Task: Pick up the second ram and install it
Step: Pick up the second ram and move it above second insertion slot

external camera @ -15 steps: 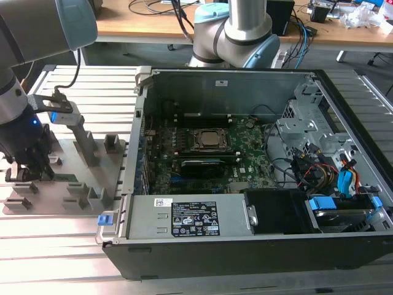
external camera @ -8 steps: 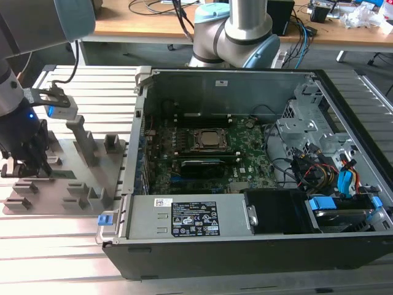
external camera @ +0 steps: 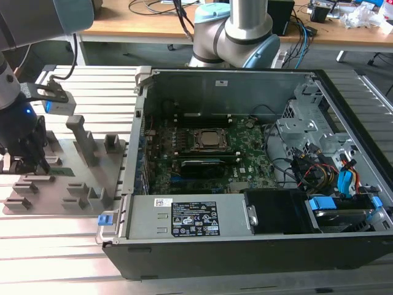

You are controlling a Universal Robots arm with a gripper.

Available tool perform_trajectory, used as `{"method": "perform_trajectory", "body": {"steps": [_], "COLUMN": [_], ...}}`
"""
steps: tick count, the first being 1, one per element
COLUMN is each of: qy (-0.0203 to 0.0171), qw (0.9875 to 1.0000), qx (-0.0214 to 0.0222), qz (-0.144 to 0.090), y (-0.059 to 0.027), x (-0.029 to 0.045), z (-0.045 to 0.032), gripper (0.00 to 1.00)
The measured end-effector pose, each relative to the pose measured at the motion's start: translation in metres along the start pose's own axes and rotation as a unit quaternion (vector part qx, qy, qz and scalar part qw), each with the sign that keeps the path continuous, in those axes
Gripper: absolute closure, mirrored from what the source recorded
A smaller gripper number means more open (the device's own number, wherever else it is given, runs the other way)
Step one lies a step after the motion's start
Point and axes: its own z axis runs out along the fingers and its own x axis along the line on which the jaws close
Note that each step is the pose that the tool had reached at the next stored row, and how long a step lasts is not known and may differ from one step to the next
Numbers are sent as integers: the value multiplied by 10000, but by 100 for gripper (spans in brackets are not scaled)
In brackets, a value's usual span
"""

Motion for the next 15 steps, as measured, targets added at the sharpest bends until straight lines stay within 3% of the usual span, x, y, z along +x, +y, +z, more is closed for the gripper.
{"method": "perform_trajectory", "body": {"steps": [15], "qy": [0], "qw": [10000], "qx": [0], "qz": [0], "y": [4], "x": [-2], "z": [-111], "gripper": [86]}}
